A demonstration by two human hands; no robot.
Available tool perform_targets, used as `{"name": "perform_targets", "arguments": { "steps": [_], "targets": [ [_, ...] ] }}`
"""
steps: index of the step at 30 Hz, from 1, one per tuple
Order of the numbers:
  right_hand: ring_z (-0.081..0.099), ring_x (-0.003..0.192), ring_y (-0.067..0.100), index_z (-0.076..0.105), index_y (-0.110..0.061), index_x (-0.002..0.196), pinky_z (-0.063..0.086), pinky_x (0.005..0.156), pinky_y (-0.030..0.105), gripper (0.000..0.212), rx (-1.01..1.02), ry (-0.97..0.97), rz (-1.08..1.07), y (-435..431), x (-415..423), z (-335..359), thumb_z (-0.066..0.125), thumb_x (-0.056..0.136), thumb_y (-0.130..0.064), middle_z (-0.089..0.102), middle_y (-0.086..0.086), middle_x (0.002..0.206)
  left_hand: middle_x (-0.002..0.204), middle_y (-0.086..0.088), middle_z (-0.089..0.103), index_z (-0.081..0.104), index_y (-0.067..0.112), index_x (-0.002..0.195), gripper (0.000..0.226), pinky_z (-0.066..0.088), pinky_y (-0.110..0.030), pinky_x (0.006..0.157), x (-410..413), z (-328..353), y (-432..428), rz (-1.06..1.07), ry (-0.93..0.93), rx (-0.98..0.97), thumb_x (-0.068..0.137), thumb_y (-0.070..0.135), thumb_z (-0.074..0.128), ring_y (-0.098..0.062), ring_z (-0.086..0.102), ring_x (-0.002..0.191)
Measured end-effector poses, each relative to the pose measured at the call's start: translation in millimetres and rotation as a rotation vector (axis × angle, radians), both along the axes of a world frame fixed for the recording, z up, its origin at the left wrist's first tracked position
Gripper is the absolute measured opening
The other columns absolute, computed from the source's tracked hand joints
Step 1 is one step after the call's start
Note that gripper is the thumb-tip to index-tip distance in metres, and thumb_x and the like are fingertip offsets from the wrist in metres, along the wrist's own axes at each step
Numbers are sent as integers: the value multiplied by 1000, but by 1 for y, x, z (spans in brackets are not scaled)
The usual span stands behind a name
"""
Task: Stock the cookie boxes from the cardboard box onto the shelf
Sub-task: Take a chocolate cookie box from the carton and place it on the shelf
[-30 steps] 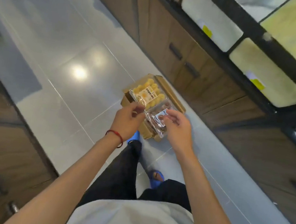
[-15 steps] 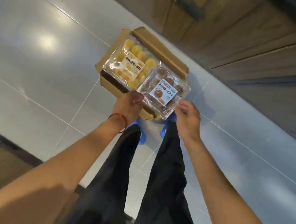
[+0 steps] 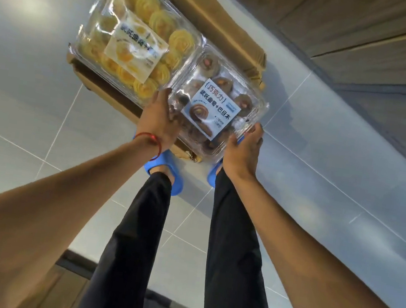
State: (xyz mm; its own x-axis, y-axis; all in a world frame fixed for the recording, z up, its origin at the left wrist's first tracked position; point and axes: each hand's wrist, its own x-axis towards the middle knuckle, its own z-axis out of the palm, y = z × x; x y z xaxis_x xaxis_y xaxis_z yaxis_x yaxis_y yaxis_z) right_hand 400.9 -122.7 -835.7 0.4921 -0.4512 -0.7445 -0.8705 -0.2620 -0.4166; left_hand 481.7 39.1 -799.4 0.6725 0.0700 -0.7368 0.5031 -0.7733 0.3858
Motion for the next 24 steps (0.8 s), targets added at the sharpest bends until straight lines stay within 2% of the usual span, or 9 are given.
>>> {"name": "perform_targets", "arguments": {
  "steps": [7,9,10,11,12,15,18,22,24],
  "targets": [
    [27,152,34,20,-17,158,39,117,54,69,-23,-25,46,-8,1,-16,54,99,-6,29,15,161,156,-7,29,31,14,152,65,30,-42,117,10,-18,1,-95,38,11,93,14,56,-29,32,142],
    [38,146,28,22,-14,157,46,112,33,66,-45,-35,64,-10,7,-7,51,99,-1,32,15,158,155,-7,32,35,17,150,63,33,-43,115,11,-18,1,-119,30,29,92,15,58,-30,33,140],
    [45,138,23,25,-12,156,48,100,13,63,-61,-34,68,-12,9,-3,49,99,2,35,13,155,154,-7,32,36,17,149,63,34,-44,115,11,-18,1,-123,20,33,91,15,59,-30,34,140],
    [49,131,19,28,-12,154,45,85,2,60,-75,-22,67,-15,13,2,47,99,4,37,11,151,154,-7,33,37,17,149,62,34,-44,115,11,-18,0,-123,15,28,91,15,59,-30,35,139],
    [52,128,21,29,-13,153,44,81,2,59,-94,-20,59,-19,16,6,47,99,4,39,12,149,153,-8,33,37,17,148,62,35,-44,114,11,-18,-2,-118,21,14,91,15,59,-30,35,139],
    [57,127,33,31,-16,151,49,86,26,58,-114,-22,92,-31,24,12,48,99,1,43,14,145,151,-9,35,34,16,149,61,37,-43,113,12,-23,-11,-63,70,-41,92,17,56,-30,37,138],
    [58,124,33,29,-18,151,51,90,33,59,-82,8,136,-46,29,13,46,97,1,46,12,143,146,-9,41,39,16,143,56,39,-36,107,15,-33,-20,23,132,-58,89,15,57,-29,41,134],
    [60,122,27,29,-19,148,50,86,26,56,-39,43,195,-60,32,15,44,97,1,56,8,139,133,-5,50,52,16,122,33,46,-28,92,18,-43,-29,118,140,-89,89,13,56,-23,52,119],
    [61,121,29,31,-18,146,53,88,31,53,-63,72,196,-60,33,22,43,98,0,58,8,139,133,-3,50,52,18,123,31,46,-19,76,18,-39,-28,168,150,-90,92,13,56,-20,53,115]
  ]
}}
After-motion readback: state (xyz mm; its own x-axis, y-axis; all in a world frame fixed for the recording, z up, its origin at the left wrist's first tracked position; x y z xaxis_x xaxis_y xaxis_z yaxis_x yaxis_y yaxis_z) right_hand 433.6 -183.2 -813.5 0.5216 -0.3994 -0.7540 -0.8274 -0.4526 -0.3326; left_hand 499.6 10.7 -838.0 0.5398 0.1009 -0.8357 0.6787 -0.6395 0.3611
